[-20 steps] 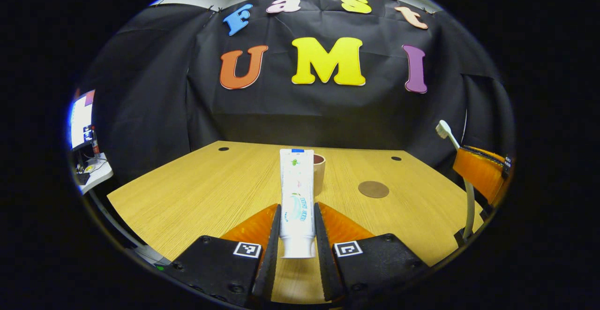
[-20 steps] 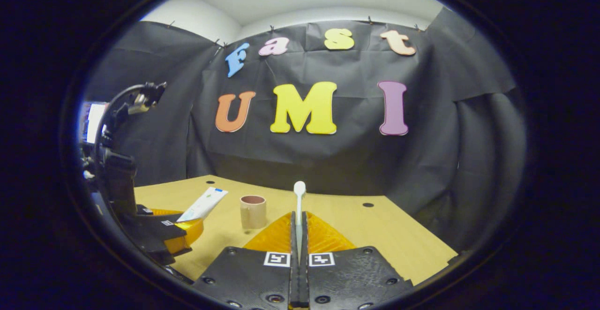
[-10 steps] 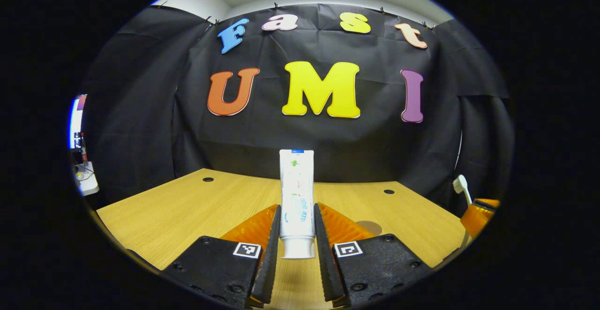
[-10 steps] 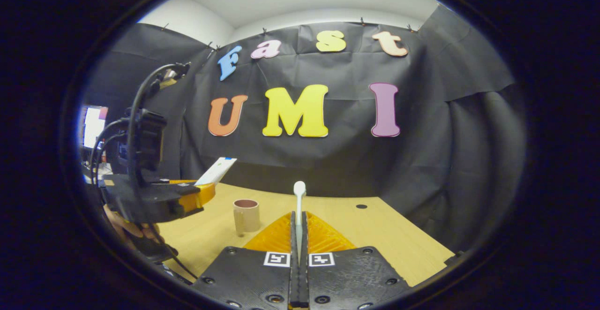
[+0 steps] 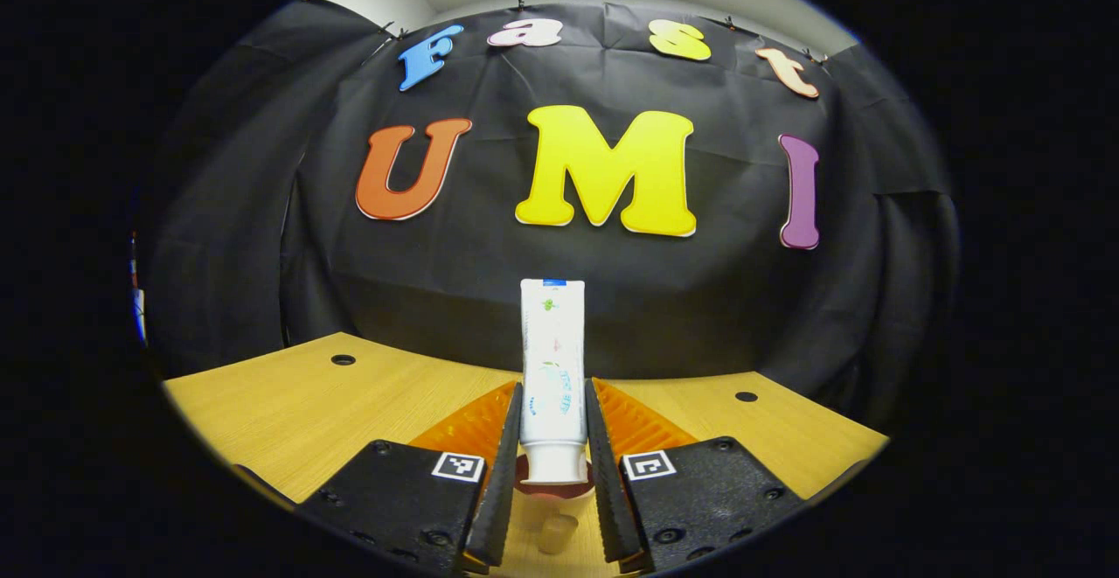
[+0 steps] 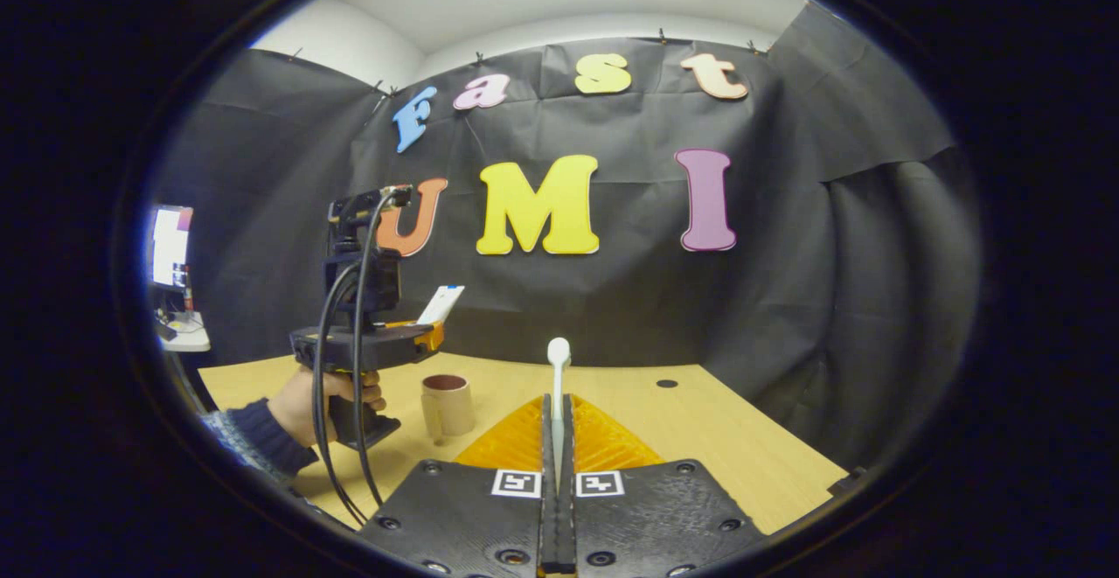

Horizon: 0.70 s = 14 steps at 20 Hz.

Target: Put the toothbrush and toothpaste on the desktop into the cup, then pick up the cup and place it on the coaster on the desktop.

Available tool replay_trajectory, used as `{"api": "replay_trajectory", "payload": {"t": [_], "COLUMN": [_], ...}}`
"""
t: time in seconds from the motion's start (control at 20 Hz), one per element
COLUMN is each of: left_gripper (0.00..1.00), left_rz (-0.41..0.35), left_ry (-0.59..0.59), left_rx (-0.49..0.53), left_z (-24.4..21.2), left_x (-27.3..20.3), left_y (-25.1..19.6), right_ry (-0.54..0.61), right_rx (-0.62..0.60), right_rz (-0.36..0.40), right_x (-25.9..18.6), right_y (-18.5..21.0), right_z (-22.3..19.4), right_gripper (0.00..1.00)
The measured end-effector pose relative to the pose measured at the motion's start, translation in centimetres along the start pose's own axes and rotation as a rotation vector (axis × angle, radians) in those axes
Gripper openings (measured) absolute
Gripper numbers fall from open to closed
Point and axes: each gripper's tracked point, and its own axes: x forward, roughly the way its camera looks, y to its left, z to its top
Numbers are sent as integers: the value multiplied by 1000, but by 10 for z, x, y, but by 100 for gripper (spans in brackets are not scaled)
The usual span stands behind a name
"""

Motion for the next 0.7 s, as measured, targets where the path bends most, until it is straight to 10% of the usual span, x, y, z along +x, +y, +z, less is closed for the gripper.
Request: {"api": "replay_trajectory", "payload": {"t": [0.7], "left_gripper": [45], "left_rz": [-21], "left_ry": [3], "left_rx": [-10], "left_z": [-7], "left_x": [10], "left_y": [-2], "right_ry": [24], "right_rx": [-23], "right_rz": [1], "right_x": [12], "right_y": [8], "right_z": [-12], "right_gripper": [0]}}
